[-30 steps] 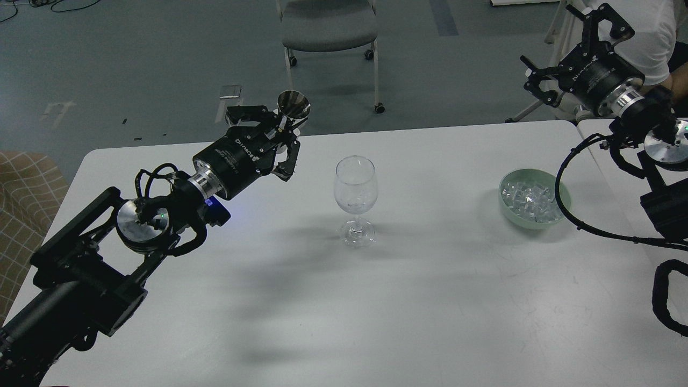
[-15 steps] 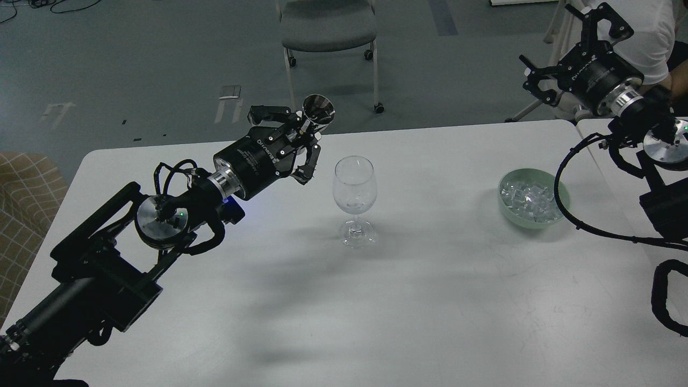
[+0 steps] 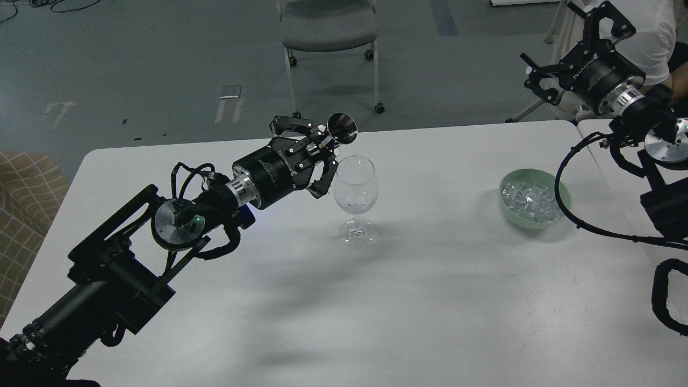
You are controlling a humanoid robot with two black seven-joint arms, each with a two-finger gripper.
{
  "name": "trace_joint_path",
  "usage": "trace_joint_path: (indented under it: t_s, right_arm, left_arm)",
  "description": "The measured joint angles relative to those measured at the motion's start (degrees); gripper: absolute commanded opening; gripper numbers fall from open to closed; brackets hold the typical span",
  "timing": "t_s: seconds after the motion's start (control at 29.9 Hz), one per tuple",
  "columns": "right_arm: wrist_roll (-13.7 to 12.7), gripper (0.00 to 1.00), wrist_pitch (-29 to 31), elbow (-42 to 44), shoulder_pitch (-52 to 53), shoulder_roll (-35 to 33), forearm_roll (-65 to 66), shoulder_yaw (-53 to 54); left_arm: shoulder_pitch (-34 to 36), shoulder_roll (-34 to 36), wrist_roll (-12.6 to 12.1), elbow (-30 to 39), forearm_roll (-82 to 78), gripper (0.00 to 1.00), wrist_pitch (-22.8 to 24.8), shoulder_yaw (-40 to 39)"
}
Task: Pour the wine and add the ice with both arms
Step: 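Carry the jigger cup with the left gripper above the wine glass, then tilt the jigger cup with the left gripper to pour into the glass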
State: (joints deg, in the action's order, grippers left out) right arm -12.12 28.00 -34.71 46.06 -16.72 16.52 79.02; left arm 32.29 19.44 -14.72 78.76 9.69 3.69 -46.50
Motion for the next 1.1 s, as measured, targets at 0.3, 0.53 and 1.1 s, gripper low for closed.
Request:
trace_joint_path:
  t_s: [0.3,0.53,1.1]
  right_arm:
    - [0.00,1.00,0.00,0.00,0.08,0.00,0.00,0.07]
    - [0.00,1.00,0.00,0.00,0.17,0.01,0.00,0.08]
    - [0.00,1.00,0.00,-0.05,-0.09,0.04,0.00,0.00]
  left_arm:
    - [0.44,0.15,-1.25,-0.64,-0.37,0.01,0.00,-0.19]
    - [2.08,0.42,-2.43,-3.16,-0.37,0.02,0.41,-0.84]
    - [3.66,0.46,-2.77,-4.84,-5.25,0.02,1.03,-0.70]
